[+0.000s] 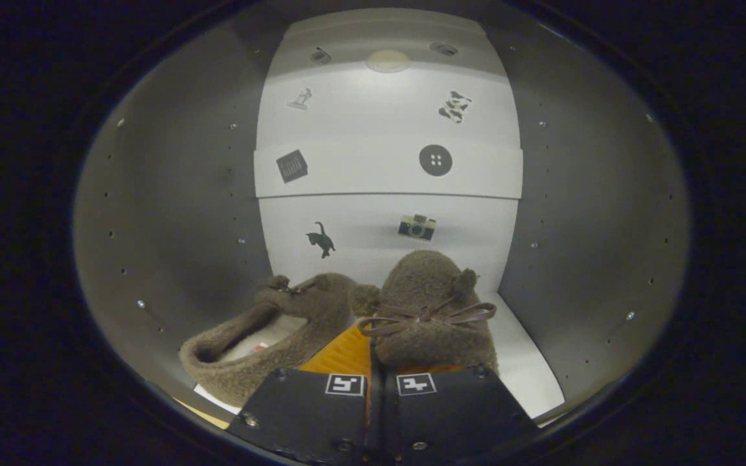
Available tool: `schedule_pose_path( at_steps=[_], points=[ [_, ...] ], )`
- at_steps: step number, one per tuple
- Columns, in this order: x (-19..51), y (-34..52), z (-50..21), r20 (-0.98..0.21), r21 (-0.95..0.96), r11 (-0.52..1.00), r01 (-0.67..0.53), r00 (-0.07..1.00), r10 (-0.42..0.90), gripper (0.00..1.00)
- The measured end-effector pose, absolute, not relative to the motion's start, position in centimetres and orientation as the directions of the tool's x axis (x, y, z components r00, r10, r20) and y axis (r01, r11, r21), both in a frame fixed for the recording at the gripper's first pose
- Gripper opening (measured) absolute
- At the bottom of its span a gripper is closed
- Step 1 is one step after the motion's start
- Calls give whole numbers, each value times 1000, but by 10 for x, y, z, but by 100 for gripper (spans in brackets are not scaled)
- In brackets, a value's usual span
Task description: Open the shoe cabinet door, grab the shoes and put them into the shoe cabinet, then close the shoe cabinet door.
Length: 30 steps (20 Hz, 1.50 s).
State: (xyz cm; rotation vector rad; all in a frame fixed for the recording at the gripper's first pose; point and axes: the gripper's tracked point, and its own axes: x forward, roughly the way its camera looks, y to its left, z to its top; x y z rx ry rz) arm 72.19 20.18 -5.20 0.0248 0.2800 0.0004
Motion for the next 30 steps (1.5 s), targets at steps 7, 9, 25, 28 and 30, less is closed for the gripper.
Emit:
schedule_pose_path(
  at_steps=[7,9,25,28,30],
  points=[
    [730,196,-79,-448,28,999,20,894,-5,12],
    [730,195,-79,-465,43,999,32,885,-8,23],
    [619,207,-29,-317,8,1000,14,949,-11,83],
    [570,205,-12,-234,-7,999,43,971,-44,84],
    [531,208,-1,-189,11,999,54,981,-51,87]
  ],
)
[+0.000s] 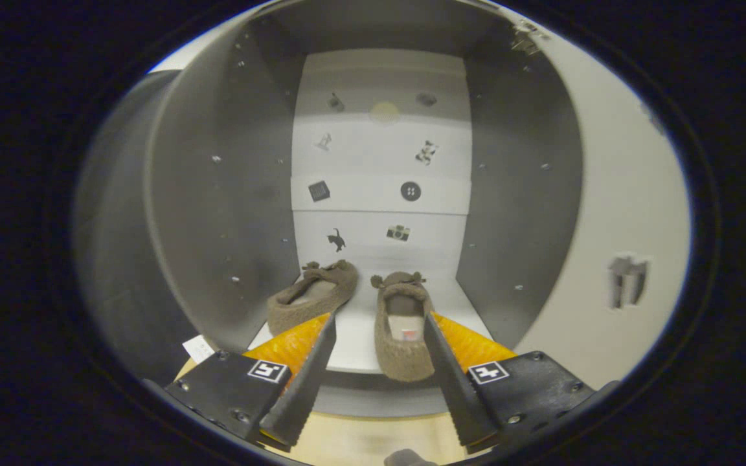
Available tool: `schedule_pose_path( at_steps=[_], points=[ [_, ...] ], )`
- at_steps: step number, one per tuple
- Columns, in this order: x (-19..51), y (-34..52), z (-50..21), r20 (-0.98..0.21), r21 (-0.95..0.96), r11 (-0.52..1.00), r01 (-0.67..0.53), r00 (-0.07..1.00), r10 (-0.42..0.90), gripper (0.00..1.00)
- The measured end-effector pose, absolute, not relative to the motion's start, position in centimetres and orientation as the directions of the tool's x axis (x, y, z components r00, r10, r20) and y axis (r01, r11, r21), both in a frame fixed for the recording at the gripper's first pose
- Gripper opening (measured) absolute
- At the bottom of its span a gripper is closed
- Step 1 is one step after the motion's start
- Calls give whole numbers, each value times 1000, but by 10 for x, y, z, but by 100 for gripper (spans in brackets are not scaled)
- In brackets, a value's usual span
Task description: Open the shoe cabinet door, grab the shoes and put them into the shoe cabinet, then close the shoe cabinet door.
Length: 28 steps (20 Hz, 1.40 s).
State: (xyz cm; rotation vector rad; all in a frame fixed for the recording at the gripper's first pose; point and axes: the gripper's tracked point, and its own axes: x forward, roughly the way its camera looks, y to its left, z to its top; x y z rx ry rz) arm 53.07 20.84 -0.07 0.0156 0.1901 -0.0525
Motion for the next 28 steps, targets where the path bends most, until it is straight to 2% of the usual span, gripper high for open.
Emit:
schedule_pose_path(
  at_steps=[3,6,16,22,28],
  points=[
    [472,214,4,-146,11,999,49,988,-47,100],
    [413,221,9,-95,0,999,34,995,-34,100],
    [229,191,3,-59,-19,1000,0,998,-2,100],
    [153,95,13,-15,-22,993,113,993,-113,100],
    [135,-22,23,30,-5,974,225,974,-225,100]
  ],
)
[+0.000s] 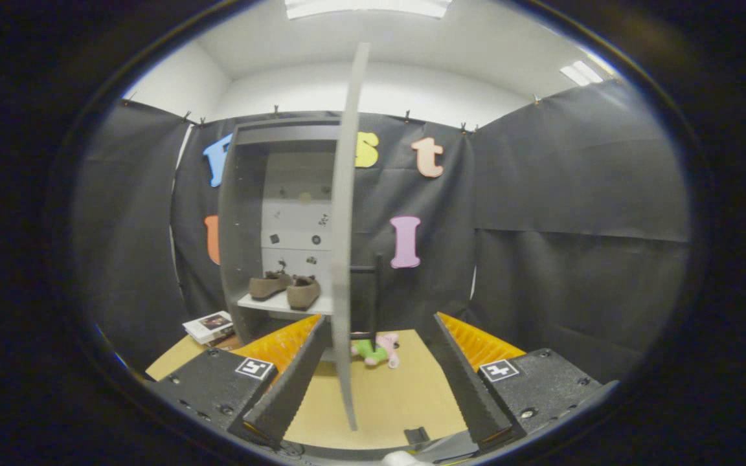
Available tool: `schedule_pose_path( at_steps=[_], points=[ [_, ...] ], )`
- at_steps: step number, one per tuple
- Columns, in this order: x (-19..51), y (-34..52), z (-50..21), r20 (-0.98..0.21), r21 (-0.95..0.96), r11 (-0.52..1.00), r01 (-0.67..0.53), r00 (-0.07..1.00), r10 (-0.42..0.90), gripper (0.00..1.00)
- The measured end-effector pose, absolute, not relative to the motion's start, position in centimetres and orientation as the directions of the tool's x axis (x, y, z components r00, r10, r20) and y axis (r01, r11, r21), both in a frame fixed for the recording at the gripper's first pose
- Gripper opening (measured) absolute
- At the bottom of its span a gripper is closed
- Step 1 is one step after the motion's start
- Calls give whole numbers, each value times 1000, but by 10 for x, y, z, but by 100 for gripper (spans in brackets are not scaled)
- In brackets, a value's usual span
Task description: Open the shoe cabinet door, grab the shoes and put them into the shoe cabinet, then close the shoe cabinet door.
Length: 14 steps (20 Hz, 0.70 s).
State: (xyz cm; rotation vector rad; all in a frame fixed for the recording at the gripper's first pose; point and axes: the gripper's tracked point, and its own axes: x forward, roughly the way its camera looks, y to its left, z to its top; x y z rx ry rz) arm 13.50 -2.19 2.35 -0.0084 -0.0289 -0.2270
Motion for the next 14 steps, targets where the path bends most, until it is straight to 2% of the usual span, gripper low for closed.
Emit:
schedule_pose_path(
  at_steps=[4,12,14],
  points=[
    [176,-51,25,20,3,983,185,982,-185,100],
    [230,-38,26,-8,26,999,-34,999,34,100],
    [232,-35,23,-16,29,998,-48,999,49,100]
  ],
)
